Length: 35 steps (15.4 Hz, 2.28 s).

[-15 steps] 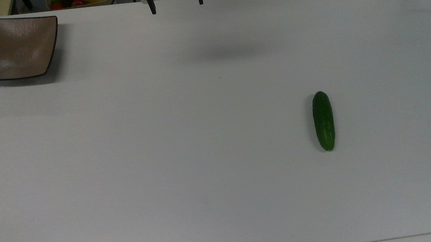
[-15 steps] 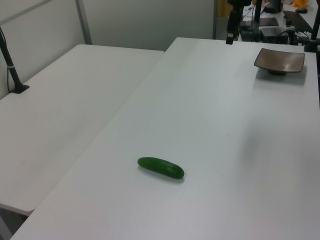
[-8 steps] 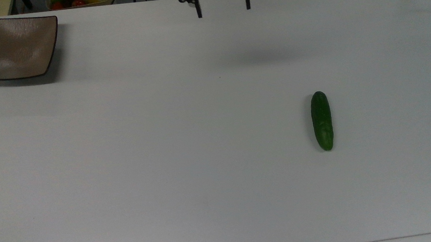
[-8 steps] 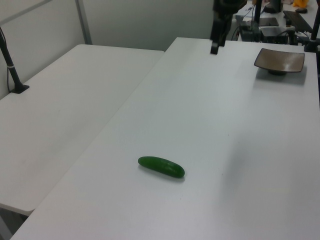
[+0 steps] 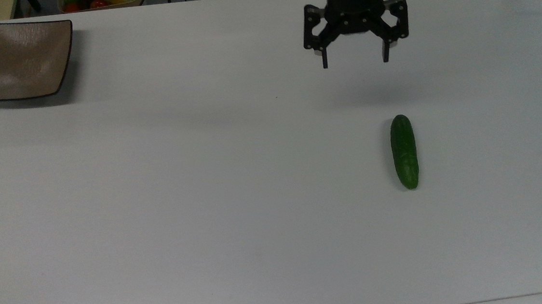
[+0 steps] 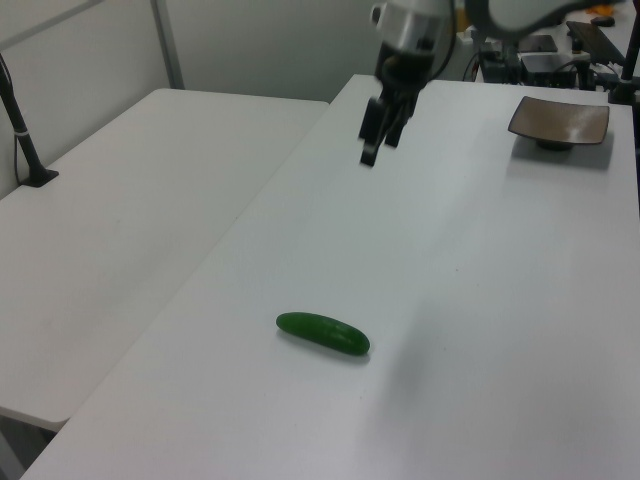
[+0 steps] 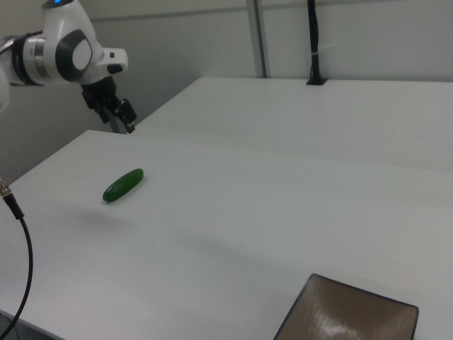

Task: Cucumber placed on a ceramic plate
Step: 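Lower the open gripper over the middle of the cucumber, then close the gripper around the cucumber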

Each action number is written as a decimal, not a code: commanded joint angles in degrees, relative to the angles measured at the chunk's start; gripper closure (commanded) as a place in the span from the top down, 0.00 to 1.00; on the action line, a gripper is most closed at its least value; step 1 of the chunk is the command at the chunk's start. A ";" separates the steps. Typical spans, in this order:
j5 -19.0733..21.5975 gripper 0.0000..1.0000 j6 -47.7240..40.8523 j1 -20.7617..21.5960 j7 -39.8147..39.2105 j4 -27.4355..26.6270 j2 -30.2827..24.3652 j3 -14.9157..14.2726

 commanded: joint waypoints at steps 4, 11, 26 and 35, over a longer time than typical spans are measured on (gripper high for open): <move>-2.08 1.00 9.79 5.03 3.25 1.82 9.48 -0.25; -8.49 1.00 17.43 7.59 7.99 1.73 16.52 -0.07; -20.80 1.00 28.87 9.61 16.17 2.00 25.93 1.33; -21.60 0.32 28.87 9.34 16.00 1.91 25.93 1.51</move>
